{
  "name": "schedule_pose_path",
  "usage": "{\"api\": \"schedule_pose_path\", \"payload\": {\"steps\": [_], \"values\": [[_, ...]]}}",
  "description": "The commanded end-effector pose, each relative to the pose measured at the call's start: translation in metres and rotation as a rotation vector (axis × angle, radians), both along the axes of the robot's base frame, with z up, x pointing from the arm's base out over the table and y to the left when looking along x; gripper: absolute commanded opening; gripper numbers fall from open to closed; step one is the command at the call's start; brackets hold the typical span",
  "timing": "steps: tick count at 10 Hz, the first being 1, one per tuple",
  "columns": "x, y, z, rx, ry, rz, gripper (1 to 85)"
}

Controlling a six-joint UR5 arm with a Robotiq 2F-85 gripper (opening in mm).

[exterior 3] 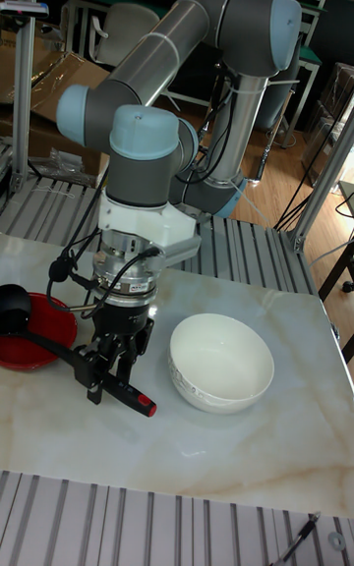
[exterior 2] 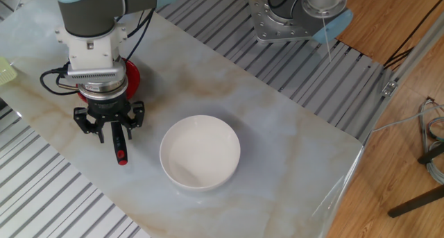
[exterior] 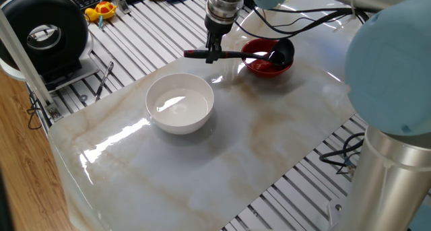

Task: Scoop water with a large spoon from one bowl to another

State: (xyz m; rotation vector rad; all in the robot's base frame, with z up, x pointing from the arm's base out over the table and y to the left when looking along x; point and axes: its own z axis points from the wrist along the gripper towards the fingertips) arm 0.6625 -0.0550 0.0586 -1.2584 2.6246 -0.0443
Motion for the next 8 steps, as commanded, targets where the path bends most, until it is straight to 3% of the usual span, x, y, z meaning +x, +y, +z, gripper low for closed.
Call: {"api": "schedule_pose_path", "payload": {"steps": [1,4,6,8], "values": [[0.0023,-0.0015,0.0005,0.007,-0.016,-0.001,48.7],[0.003,-0.0013,0.0009,0.007,-0.019,0.003,46.3],[0.0034,0.0017,0.0016,0.019,-0.021,0.003,37.7],[0.0034,0.0025,0.0021,0.023,-0.021,0.003,35.0]]}}
